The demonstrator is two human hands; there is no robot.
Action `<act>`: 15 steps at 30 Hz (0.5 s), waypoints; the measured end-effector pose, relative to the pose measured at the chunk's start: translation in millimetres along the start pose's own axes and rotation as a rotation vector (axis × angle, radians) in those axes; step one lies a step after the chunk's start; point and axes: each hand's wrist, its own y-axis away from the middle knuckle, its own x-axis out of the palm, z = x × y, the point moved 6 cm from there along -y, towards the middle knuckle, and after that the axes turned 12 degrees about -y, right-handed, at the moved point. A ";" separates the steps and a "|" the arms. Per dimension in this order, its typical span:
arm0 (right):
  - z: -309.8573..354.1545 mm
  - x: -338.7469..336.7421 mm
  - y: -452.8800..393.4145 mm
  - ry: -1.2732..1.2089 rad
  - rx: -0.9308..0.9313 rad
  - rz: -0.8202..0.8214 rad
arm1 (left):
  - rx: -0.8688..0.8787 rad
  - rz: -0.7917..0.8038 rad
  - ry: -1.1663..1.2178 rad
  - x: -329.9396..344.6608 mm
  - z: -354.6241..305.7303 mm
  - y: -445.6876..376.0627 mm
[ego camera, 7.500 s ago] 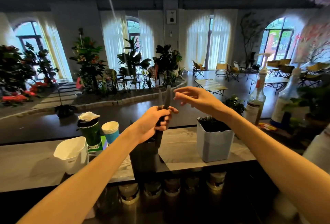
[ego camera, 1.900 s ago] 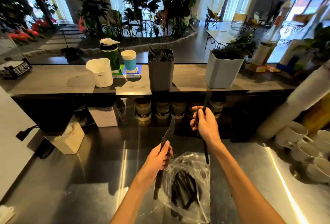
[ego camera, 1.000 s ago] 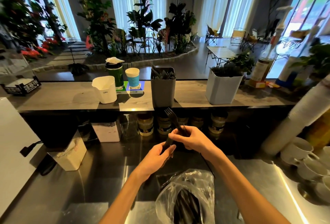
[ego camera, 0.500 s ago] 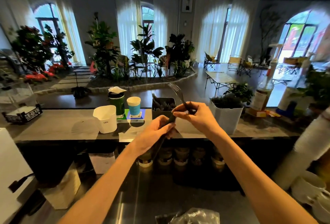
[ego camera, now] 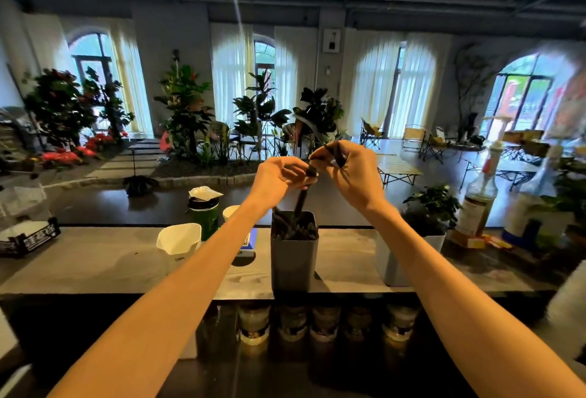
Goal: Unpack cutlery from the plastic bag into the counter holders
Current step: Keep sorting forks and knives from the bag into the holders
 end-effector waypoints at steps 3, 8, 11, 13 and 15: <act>-16.6 8.1 -5.3 0.019 0.015 0.011 | -0.028 -0.018 -0.015 0.4 13.9 -12.7; -77.2 40.4 7.9 0.166 0.276 0.188 | -0.089 0.109 -0.442 20.5 60.6 -12.2; -98.1 45.9 21.1 0.172 0.369 0.248 | -0.084 0.156 -0.497 21.5 71.6 -6.8; -102.8 38.7 25.2 0.129 0.404 0.166 | -0.052 0.168 -0.470 17.0 70.6 -4.5; -104.6 33.7 28.0 0.056 0.460 0.117 | -0.023 0.161 -0.417 11.7 64.9 -2.4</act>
